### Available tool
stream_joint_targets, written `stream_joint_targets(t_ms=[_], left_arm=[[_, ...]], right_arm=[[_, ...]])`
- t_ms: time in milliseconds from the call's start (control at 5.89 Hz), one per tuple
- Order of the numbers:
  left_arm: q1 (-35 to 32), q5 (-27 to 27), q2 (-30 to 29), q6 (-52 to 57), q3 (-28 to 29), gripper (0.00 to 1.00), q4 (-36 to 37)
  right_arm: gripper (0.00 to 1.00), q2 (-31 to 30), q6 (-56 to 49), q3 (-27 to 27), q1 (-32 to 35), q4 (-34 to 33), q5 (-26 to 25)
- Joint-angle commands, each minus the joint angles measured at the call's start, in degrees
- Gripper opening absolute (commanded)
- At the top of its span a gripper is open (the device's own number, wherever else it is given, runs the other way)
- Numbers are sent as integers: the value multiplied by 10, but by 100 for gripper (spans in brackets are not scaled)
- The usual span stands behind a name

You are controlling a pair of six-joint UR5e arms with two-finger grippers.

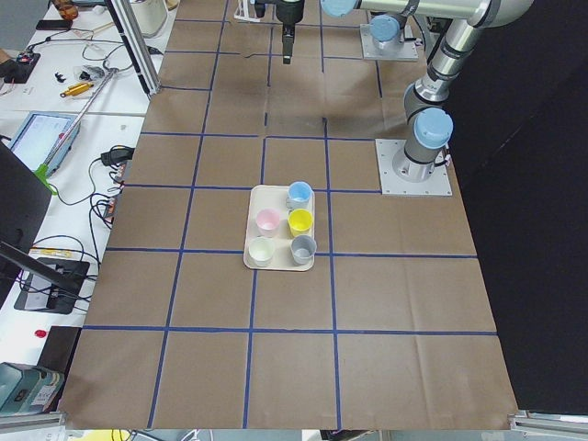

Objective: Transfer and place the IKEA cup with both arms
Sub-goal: 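Lower the right gripper and close it on the light blue cup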

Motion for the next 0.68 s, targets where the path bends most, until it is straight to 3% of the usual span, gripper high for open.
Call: stream_joint_targets(t_ms=[0, 509], left_arm=[[0, -1, 0, 0, 0, 99, 0], [0, 0, 0, -1, 0, 99, 0]], right_arm=[[100, 1, 0, 11, 0, -13, -1], [100, 0, 2, 24, 0, -71, -2]])
